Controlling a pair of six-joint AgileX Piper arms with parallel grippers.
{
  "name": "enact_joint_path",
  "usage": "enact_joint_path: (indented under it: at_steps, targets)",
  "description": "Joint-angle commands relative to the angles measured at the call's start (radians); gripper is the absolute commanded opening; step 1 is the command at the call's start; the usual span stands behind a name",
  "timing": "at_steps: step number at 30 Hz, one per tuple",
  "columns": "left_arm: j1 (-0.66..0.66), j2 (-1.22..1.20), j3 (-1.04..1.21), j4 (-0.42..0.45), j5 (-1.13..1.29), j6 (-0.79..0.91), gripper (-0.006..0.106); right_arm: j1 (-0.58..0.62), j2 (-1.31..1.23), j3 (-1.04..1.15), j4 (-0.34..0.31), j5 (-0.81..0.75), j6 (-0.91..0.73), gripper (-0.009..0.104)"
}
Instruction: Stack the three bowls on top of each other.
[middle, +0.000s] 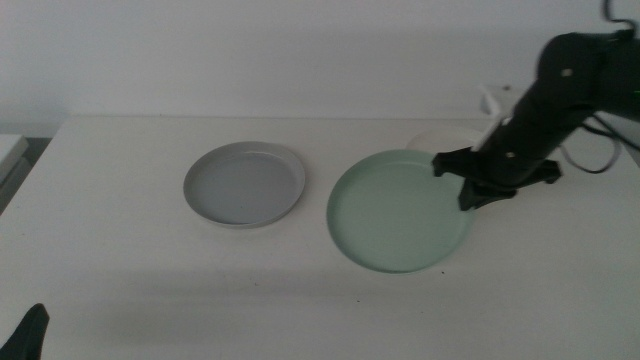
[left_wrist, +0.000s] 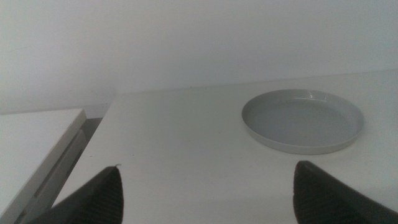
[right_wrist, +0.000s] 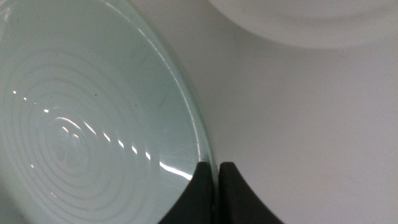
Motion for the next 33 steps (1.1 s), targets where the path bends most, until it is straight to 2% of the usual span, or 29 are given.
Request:
enact_joint_path:
  at_steps: [1, 6, 10, 14, 17, 20, 23, 25, 29, 30, 33]
  targets:
    - [0.001, -0.003, 0.001, 0.000, -0.014, 0.000, 0.094, 0.007, 0.058, -0.051, 0.023, 0.020, -0.020, -0.002]
    - [0.001, -0.003, 0.001, 0.000, -0.014, 0.000, 0.094, 0.008, 0.160, -0.082, 0.126, 0.011, -0.101, -0.002]
    - [0.001, -0.003, 0.001, 0.000, -0.014, 0.000, 0.094, 0.011, 0.208, -0.082, 0.127, -0.028, -0.111, -0.002]
    - [0.001, -0.003, 0.001, 0.000, -0.014, 0.000, 0.094, 0.011, 0.237, -0.082, 0.092, -0.056, -0.111, -0.001]
    - [0.001, -0.003, 0.001, 0.000, -0.014, 0.000, 0.094, 0.011, 0.238, -0.082, 0.086, -0.065, -0.117, 0.010]
    - [0.001, -0.003, 0.001, 0.000, -0.014, 0.000, 0.094, 0.011, 0.231, -0.100, 0.080, -0.073, -0.133, 0.036]
    - [0.001, -0.003, 0.001, 0.000, -0.014, 0.000, 0.094, 0.001, 0.219, -0.174, 0.043, -0.057, -0.127, 0.061]
    - [0.001, -0.003, 0.001, 0.000, -0.014, 0.000, 0.094, -0.025, 0.221, -0.252, -0.017, -0.035, -0.092, 0.071]
    - [0.001, -0.003, 0.001, 0.000, -0.014, 0.000, 0.094, -0.086, 0.255, -0.379, -0.227, -0.035, 0.027, 0.068]
    - [0.001, -0.003, 0.001, 0.000, -0.014, 0.000, 0.094, -0.106, 0.275, -0.413, -0.259, -0.035, 0.044, 0.066]
    - [0.001, -0.003, 0.001, 0.000, -0.014, 0.000, 0.094, -0.161, 0.343, -0.494, -0.252, -0.034, 0.050, 0.062]
